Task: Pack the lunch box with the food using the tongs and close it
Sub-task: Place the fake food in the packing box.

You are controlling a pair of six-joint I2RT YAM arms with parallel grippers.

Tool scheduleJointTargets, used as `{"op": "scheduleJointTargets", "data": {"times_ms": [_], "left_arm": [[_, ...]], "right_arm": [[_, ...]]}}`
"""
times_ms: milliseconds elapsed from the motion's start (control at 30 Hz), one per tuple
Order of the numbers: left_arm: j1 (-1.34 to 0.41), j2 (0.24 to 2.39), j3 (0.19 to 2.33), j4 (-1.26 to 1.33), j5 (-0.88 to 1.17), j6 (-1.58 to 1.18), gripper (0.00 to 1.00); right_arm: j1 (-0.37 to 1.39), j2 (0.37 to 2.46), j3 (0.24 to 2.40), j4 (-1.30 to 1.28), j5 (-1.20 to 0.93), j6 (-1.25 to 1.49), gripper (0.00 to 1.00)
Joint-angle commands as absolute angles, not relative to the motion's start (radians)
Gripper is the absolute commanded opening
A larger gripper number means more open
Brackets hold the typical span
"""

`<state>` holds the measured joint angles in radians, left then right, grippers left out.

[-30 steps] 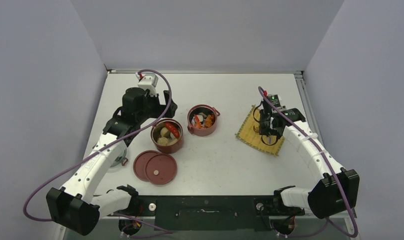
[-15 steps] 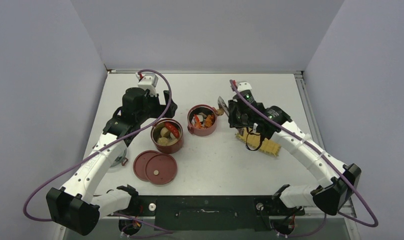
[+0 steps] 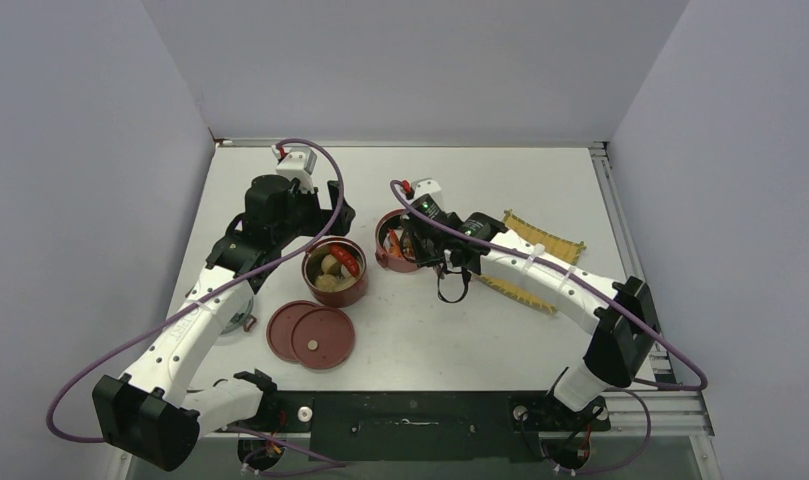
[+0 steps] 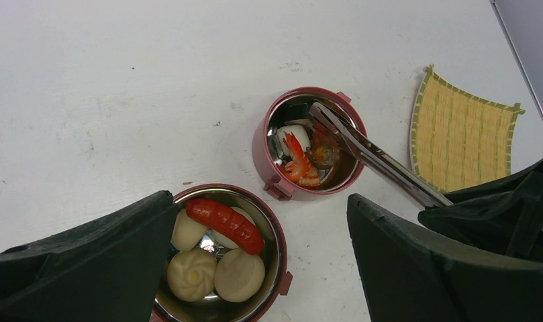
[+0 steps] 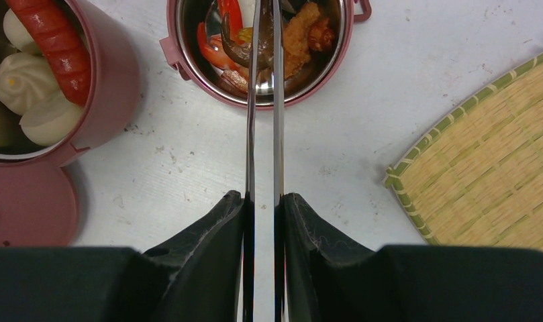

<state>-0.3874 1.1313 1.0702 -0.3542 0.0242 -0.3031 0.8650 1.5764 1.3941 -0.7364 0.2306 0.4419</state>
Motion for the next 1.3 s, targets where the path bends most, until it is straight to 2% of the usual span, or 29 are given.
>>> {"op": "scheduleJointTargets", "data": {"times_ms": [0, 267, 500, 700, 1000, 1267], "left_arm": [[-0.393, 1.112, 1.088, -0.316, 0.032, -0.301, 0.98], [-0.392, 1.111, 1.089, -0.315, 0.035, -0.301, 0.98], [-0.392, 1.114, 1.089, -0.316, 0.037, -0.302, 0.98], [-0.393, 1.114, 1.089, -0.317, 0.038, -0.302, 0.98], [-0.393, 1.116, 1.090, -0.317, 0.038, -0.302, 0.98], [-0.393, 1.119, 1.090, -0.317, 0.037, -0.304, 0.98]], "right_arm": [[0.884, 1.585, 1.463, -0.703, 0.312, 0.443, 0.05], [0.895, 1.627, 1.465, -0.717, 0.326, 0.441, 0.12], [0.903, 1.631, 1.473, -0.724, 0.333, 0.442, 0.26], [0.905, 1.625, 1.475, -0.726, 0.338, 0.443, 0.33], [0.912, 1.598, 1.491, -0.749, 0.366, 0.453, 0.34], [0.921, 1.458, 1.446, -0.788, 0.428, 0.508, 0.34]]}}
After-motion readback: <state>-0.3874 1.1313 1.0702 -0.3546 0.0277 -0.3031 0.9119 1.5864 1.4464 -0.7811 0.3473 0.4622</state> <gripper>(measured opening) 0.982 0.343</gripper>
